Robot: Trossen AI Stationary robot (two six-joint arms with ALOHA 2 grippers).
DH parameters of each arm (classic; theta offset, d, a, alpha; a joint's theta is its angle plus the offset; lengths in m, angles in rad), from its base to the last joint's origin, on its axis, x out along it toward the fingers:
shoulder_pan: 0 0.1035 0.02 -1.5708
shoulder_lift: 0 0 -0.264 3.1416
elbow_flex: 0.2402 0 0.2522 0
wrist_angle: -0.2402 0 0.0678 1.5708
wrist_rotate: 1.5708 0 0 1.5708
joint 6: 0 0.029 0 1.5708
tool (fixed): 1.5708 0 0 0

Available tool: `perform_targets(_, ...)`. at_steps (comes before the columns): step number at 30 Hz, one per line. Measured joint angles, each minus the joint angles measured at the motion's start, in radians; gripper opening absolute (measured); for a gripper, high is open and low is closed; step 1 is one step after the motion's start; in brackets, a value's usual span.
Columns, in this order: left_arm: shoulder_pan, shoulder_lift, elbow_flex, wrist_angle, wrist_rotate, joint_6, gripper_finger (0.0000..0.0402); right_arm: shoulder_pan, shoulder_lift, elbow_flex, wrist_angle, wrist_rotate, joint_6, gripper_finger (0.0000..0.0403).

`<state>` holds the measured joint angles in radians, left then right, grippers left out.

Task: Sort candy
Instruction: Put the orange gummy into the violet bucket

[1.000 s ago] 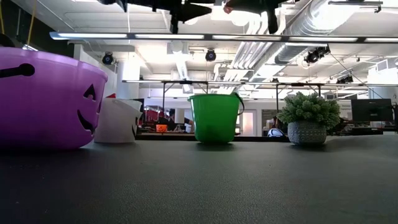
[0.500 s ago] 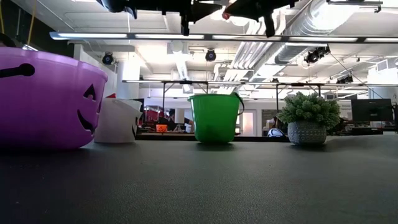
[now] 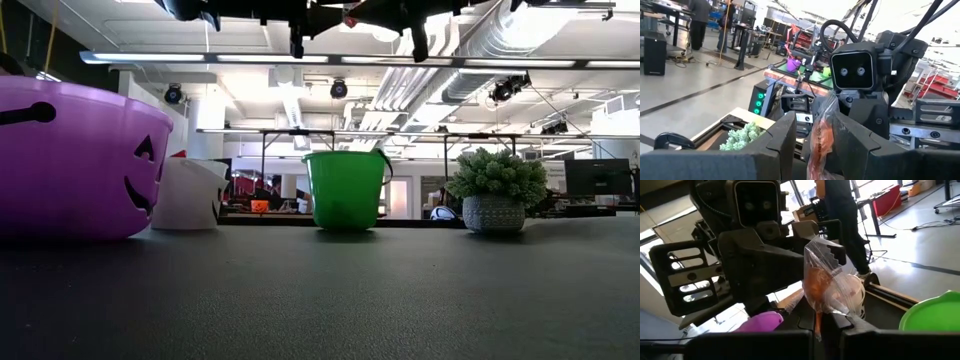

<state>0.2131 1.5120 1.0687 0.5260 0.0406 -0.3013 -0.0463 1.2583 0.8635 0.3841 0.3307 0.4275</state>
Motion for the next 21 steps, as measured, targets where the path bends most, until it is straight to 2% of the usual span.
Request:
perform_targets(7, -0.006, -0.002, 0.002, -0.003, 0.002, 0.016, 0.0113, 0.000, 0.001, 0.000, 0.052, -0.007, -0.025, 0.0000)
perform_targets(21, -0.020, -0.003, 0.003, -0.010, 0.029, 0.017, 0.0113, 0.001, 0.001, 0.055, -0.028, 0.006, -0.069, 0.0000)
